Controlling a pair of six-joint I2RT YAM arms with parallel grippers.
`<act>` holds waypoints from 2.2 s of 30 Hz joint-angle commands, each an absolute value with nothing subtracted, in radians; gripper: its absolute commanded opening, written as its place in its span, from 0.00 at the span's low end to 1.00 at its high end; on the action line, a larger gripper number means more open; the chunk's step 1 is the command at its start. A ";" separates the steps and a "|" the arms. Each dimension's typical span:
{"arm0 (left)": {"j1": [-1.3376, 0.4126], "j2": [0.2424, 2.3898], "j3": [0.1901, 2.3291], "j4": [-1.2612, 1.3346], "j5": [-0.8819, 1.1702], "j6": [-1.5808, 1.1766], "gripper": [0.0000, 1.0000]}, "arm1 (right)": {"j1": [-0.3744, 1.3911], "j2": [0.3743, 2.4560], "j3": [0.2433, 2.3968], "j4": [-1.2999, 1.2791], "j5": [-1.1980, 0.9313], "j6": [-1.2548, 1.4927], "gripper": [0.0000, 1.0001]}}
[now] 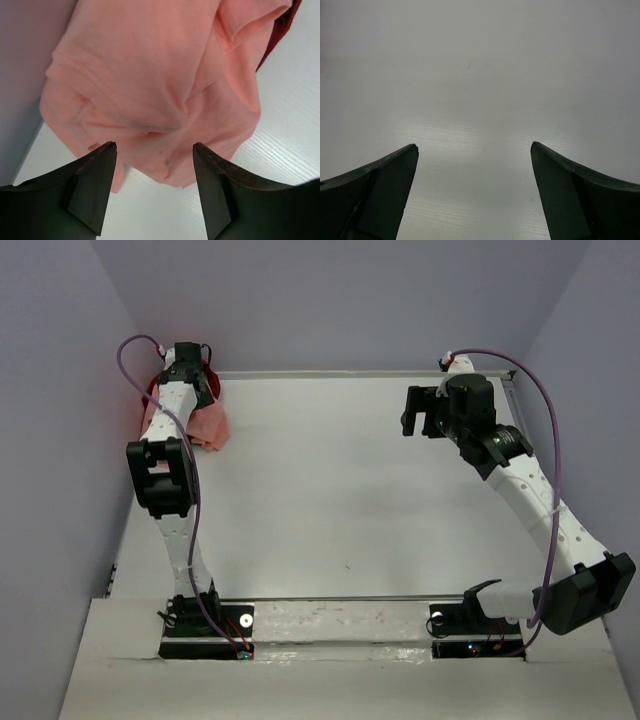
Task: Fold and stack the t-shirts
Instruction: Grab the tshirt from the pile
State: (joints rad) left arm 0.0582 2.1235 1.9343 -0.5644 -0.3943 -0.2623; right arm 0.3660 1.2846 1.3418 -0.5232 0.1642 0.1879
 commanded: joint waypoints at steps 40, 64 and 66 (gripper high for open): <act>0.078 2.189 2.040 -0.584 -0.328 -0.288 0.00 | 0.359 1.344 1.319 -0.488 0.097 0.187 1.00; -0.433 1.298 1.963 -0.442 -0.252 -0.020 0.00 | 0.348 1.411 1.371 -0.563 0.627 0.278 0.00; -0.439 1.281 1.950 -0.439 -0.170 -0.012 0.00 | 0.348 1.402 1.377 -0.569 0.643 0.279 0.00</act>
State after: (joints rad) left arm -0.4297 1.2892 1.9575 -0.4767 -0.3141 -0.0669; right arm 0.3584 1.4242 1.3273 -0.5594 0.5404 0.2504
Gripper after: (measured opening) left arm 0.018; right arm 0.010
